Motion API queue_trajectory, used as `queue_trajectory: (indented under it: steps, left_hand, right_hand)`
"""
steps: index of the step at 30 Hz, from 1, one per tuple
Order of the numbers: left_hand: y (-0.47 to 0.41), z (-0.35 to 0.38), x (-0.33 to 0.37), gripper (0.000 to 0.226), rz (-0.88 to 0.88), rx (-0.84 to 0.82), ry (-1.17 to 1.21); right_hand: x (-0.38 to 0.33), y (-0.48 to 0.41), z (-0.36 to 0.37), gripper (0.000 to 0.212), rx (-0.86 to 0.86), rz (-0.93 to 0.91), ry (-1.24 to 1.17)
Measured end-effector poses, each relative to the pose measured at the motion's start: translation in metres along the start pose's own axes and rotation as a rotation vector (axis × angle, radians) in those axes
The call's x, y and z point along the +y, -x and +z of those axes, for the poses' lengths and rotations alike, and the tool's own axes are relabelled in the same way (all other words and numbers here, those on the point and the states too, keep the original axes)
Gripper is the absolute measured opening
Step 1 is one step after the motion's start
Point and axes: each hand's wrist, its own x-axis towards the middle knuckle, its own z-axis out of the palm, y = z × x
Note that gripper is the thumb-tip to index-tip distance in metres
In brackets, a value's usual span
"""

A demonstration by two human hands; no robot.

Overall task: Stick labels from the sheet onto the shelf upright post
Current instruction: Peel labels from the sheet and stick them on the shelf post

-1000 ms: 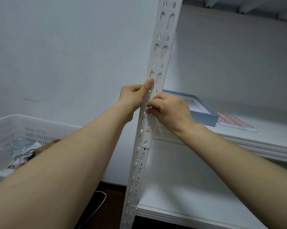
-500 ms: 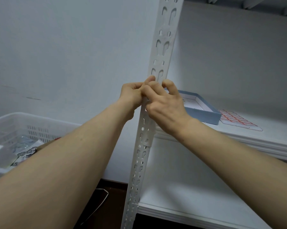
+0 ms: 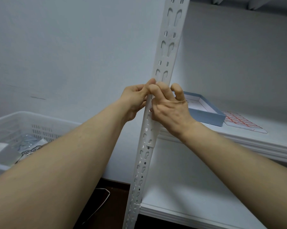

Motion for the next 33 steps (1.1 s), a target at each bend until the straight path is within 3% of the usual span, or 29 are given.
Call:
queue_trajectory:
  steps: [6,11,16,21,27,33]
  left_hand:
    - [-0.003,0.001,-0.003,0.029,-0.003,0.013,-0.037]
    - [-0.005,0.001,-0.005,0.030,0.007,0.051,-0.037]
    - [-0.005,0.003,-0.006,0.027,0.009,0.072,-0.029]
    - [-0.007,0.002,-0.007,0.028,0.009,0.077,-0.047]
    - [-0.007,0.003,-0.008,0.030,0.003,0.086,-0.056]
    - [-0.007,0.003,-0.008,0.030,0.007,0.087,-0.066]
  right_hand:
    - [0.000,0.003,0.001,0.017,-0.004,0.046,-0.005]
    - [0.000,0.005,0.001,0.006,0.015,0.109,-0.051]
    - [0.003,0.018,-0.002,0.011,-0.019,0.153,-0.073]
    - [0.009,0.029,-0.014,0.014,-0.043,0.312,-0.189]
    - [0.009,0.020,-0.015,0.023,-0.140,0.272,-0.230]
    - [0.009,0.011,-0.010,0.025,-0.078,0.176,-0.073]
